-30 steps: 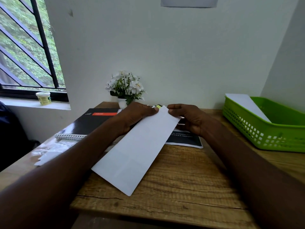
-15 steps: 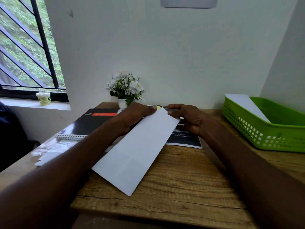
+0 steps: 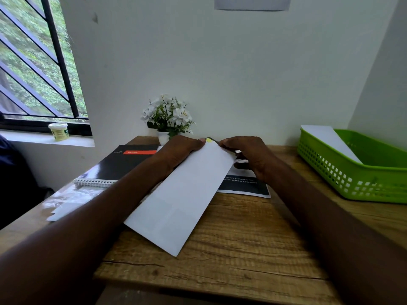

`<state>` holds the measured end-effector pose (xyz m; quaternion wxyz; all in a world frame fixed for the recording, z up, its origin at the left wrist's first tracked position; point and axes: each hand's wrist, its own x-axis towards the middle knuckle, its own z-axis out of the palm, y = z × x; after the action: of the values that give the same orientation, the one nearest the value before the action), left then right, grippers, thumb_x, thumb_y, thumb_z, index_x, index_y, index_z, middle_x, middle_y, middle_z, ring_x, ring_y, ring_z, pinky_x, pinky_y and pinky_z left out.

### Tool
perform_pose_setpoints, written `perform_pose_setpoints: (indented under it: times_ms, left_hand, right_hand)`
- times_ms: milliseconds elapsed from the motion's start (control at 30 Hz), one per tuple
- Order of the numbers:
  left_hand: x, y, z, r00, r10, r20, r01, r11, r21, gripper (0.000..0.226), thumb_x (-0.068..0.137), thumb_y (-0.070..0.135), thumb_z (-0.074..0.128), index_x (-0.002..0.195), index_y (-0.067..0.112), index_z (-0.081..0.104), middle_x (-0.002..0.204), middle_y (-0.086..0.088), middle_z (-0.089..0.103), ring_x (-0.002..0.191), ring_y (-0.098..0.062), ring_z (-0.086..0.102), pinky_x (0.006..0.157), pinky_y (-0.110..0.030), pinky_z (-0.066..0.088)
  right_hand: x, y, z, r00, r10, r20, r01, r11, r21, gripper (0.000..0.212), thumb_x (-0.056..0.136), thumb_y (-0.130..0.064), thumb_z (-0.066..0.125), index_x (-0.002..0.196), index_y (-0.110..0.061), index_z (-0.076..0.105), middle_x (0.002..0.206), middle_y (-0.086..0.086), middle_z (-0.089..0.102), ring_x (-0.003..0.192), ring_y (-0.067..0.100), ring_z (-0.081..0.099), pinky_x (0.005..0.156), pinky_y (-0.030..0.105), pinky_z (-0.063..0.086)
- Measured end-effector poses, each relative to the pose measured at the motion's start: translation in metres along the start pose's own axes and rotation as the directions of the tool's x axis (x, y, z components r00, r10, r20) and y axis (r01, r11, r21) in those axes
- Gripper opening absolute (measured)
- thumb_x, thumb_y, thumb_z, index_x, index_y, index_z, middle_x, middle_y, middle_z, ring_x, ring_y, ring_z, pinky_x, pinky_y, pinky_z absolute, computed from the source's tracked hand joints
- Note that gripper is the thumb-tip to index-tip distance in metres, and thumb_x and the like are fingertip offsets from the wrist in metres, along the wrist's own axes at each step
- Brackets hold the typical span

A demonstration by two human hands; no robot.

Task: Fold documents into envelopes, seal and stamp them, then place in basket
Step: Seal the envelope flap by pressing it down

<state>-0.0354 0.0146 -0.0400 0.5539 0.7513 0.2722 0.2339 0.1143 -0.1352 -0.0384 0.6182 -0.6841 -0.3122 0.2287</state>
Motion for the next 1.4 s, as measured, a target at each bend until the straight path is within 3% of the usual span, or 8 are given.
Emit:
perform_pose_setpoints:
  times_ms: [200, 400, 667, 800, 967, 1167, 1267, 1400]
  left_hand:
    - [-0.004, 0.003, 0.005, 0.999, 0.041, -0.021, -0.042, 0.999, -0.027, 0.049, 0.094, 0.038, 0.073, 0.111, -0.008, 0.073, 0.108, -0.024, 0.075, 0.084, -0.028, 0.070, 0.087, -0.043, 0.058]
    - [-0.002, 0.004, 0.005, 0.998, 0.055, -0.029, -0.055, 0.998, -0.012, 0.046, 0.094, 0.038, 0.072, 0.109, -0.006, 0.074, 0.106, -0.022, 0.076, 0.082, -0.026, 0.070, 0.086, -0.040, 0.056]
    - [-0.002, 0.002, 0.004, 0.999, 0.039, -0.008, -0.039, 0.999, 0.014, 0.050, 0.082, 0.051, 0.076, 0.102, 0.005, 0.079, 0.097, -0.012, 0.080, 0.092, -0.030, 0.075, 0.099, -0.052, 0.056]
    - [-0.001, 0.001, 0.005, 0.999, 0.051, -0.004, -0.051, 0.999, 0.001, 0.046, 0.093, 0.040, 0.072, 0.107, -0.003, 0.075, 0.102, -0.019, 0.078, 0.099, -0.039, 0.074, 0.099, -0.054, 0.056]
    - [0.003, -0.001, 0.006, 0.996, 0.089, -0.021, -0.088, 0.995, 0.039, 0.046, 0.095, 0.038, 0.071, 0.107, -0.006, 0.074, 0.103, -0.022, 0.077, 0.089, -0.032, 0.072, 0.095, -0.050, 0.056]
    - [0.009, -0.006, 0.005, 0.992, 0.119, -0.030, -0.117, 0.992, 0.049, 0.047, 0.095, 0.036, 0.071, 0.106, -0.010, 0.073, 0.106, -0.027, 0.074, 0.082, -0.026, 0.067, 0.080, -0.035, 0.052]
    - [0.008, -0.006, 0.006, 0.989, 0.148, -0.019, -0.147, 0.988, 0.047, 0.036, 0.097, 0.030, 0.069, 0.106, -0.005, 0.077, 0.103, -0.022, 0.077, 0.075, -0.019, 0.069, 0.073, -0.025, 0.054]
    - [0.005, -0.005, 0.008, 0.977, 0.213, 0.026, -0.214, 0.973, 0.083, 0.028, 0.099, 0.030, 0.068, 0.109, 0.006, 0.080, 0.100, -0.009, 0.079, 0.076, -0.011, 0.071, 0.073, -0.023, 0.056]
  right_hand:
    - [0.000, 0.002, 0.001, 1.000, -0.029, 0.000, 0.029, 0.999, -0.040, 0.022, 0.090, -0.036, 0.073, 0.099, -0.018, 0.083, 0.107, 0.002, 0.075, 0.084, 0.016, 0.057, 0.070, 0.030, 0.050]
    - [0.001, 0.003, 0.003, 0.998, -0.058, -0.019, 0.057, 0.997, -0.043, 0.027, 0.092, -0.039, 0.071, 0.098, -0.016, 0.082, 0.100, -0.001, 0.076, 0.082, 0.015, 0.058, 0.073, 0.031, 0.049]
    - [-0.004, -0.001, 0.004, 0.999, -0.044, -0.002, 0.044, 0.998, -0.054, 0.033, 0.093, -0.045, 0.069, 0.084, -0.015, 0.079, 0.092, -0.003, 0.079, 0.081, 0.017, 0.067, 0.065, 0.028, 0.048]
    - [-0.005, -0.001, 0.004, 0.997, -0.070, -0.010, 0.070, 0.997, -0.046, 0.035, 0.094, -0.044, 0.068, 0.091, -0.011, 0.081, 0.094, -0.002, 0.079, 0.086, 0.017, 0.066, 0.069, 0.030, 0.050]
    - [-0.004, 0.003, 0.003, 0.980, -0.199, -0.002, 0.197, 0.975, -0.104, 0.031, 0.094, -0.041, 0.070, 0.087, -0.014, 0.082, 0.090, -0.002, 0.079, 0.082, 0.021, 0.065, 0.076, 0.036, 0.051]
    - [0.000, 0.010, 0.004, 0.933, -0.359, 0.010, 0.352, 0.911, -0.216, 0.026, 0.094, -0.043, 0.070, 0.083, -0.024, 0.083, 0.085, -0.009, 0.078, 0.078, 0.005, 0.067, 0.076, 0.029, 0.049]
    - [0.003, 0.012, 0.004, 0.924, -0.382, -0.009, 0.366, 0.892, -0.263, 0.026, 0.092, -0.045, 0.070, 0.080, -0.026, 0.082, 0.086, -0.011, 0.078, 0.091, 0.011, 0.071, 0.084, 0.033, 0.051]
    - [0.004, 0.010, 0.005, 0.944, -0.329, -0.008, 0.316, 0.913, -0.259, 0.033, 0.091, -0.050, 0.070, 0.075, -0.023, 0.081, 0.081, -0.005, 0.077, 0.082, 0.020, 0.071, 0.080, 0.038, 0.056]
